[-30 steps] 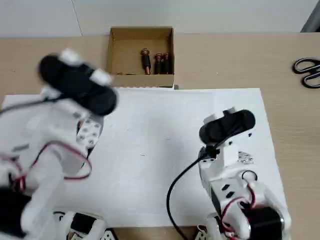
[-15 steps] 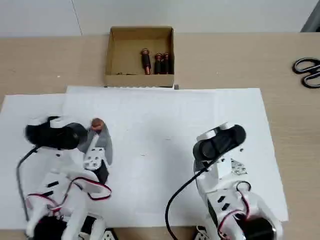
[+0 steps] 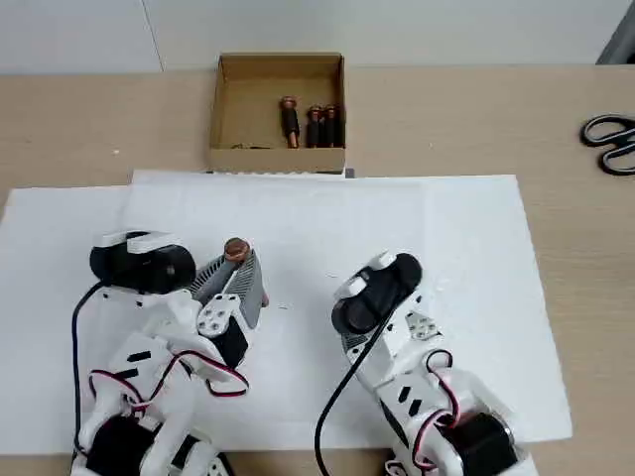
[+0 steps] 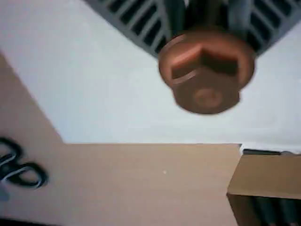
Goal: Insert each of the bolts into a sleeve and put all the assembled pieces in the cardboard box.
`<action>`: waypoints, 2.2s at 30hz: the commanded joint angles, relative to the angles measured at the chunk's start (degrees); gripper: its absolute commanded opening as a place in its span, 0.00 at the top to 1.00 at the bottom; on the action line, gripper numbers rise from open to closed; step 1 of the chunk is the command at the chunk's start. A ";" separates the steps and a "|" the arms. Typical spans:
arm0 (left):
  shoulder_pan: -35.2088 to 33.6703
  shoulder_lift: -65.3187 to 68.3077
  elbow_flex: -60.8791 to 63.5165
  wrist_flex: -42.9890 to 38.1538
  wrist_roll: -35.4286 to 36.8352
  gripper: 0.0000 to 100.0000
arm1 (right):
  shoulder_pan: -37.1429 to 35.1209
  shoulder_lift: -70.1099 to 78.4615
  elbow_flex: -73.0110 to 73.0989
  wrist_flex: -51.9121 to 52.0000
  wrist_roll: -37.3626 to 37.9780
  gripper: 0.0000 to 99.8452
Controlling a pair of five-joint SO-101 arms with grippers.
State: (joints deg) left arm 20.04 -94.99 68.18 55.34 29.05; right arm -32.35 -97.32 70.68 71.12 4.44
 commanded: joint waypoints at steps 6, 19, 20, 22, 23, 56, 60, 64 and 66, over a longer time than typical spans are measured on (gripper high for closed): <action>2.81 -0.88 -4.00 -3.25 14.42 1.00 | -4.35 -0.40 -0.18 -3.56 0.00 1.00; 7.65 -0.88 -3.91 -6.68 15.74 1.00 | -10.51 -0.75 5.71 -10.77 0.00 1.00; 8.09 -0.88 -3.74 -6.59 15.74 1.00 | -10.51 -0.75 5.71 -10.95 0.00 1.00; 8.70 -0.88 -3.65 -6.51 15.74 1.00 | -10.51 -0.75 5.71 -10.95 0.09 1.00; 9.05 -0.88 -3.47 -6.51 15.74 1.00 | -10.51 -0.75 5.63 -10.95 0.09 1.00; 9.85 -0.79 3.30 -6.68 10.55 1.00 | -13.49 -0.75 5.01 -10.86 0.00 1.00; 10.37 -0.79 5.41 -6.59 10.46 1.00 | -13.49 -0.75 4.22 -10.86 0.00 1.00; 14.95 -0.88 7.52 -6.59 8.88 1.00 | -13.49 -0.75 3.78 -10.51 0.09 1.00; 17.14 -0.88 7.60 -6.51 7.12 1.00 | -13.49 -0.75 3.78 -10.51 0.09 1.00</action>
State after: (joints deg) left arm 34.02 -95.78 75.74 49.89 37.58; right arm -45.19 -97.49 76.92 61.63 4.44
